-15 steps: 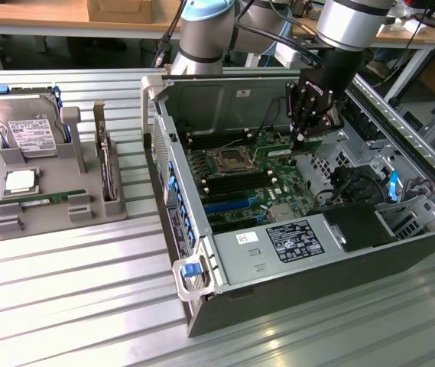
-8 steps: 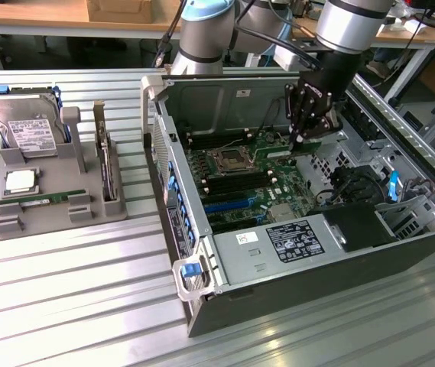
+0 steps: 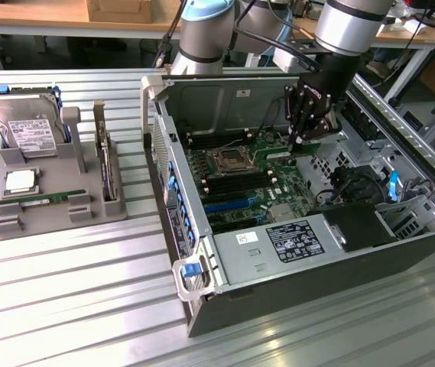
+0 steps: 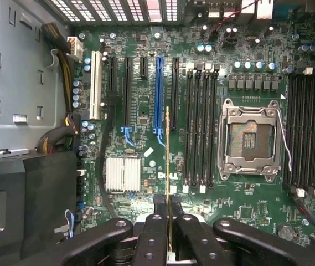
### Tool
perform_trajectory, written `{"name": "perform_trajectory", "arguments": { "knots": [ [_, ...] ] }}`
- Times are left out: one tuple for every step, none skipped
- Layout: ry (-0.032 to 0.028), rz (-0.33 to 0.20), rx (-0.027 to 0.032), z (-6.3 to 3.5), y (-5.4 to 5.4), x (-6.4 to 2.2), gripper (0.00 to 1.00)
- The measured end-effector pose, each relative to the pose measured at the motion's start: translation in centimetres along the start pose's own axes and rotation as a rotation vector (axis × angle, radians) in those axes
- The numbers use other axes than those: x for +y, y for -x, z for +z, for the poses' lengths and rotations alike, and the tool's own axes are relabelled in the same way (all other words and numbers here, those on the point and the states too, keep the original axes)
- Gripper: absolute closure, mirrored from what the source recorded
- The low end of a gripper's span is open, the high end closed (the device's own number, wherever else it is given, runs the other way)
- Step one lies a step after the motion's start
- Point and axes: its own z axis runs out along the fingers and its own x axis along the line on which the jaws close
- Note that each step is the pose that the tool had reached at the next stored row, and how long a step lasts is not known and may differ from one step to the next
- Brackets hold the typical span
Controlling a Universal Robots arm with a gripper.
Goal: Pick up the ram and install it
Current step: 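Insert the ram into the slot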
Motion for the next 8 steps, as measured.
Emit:
{"name": "perform_trajectory", "arguments": {
  "knots": [
    [0.0,0.0,0.0,0.1,0.01,0.0,0.87],
    [0.0,0.0,0.0001,0.13,0.01,-0.01,0.87],
    [0.0,0.0,0.0,0.18,0.02,-0.01,0.87],
    [0.0,0.0,0.0,0.22,0.02,-0.01,0.87],
    [0.0,0.0,0.0,0.26,0.02,-0.01,0.87],
    [0.0,0.0,0.0,0.29,0.03,-0.01,0.87],
    [-0.0001,0.0,0.0,0.32,0.03,-0.02,0.87],
    [0.0,0.0,0.0,0.35,0.03,-0.02,0.87]
  ]
}}
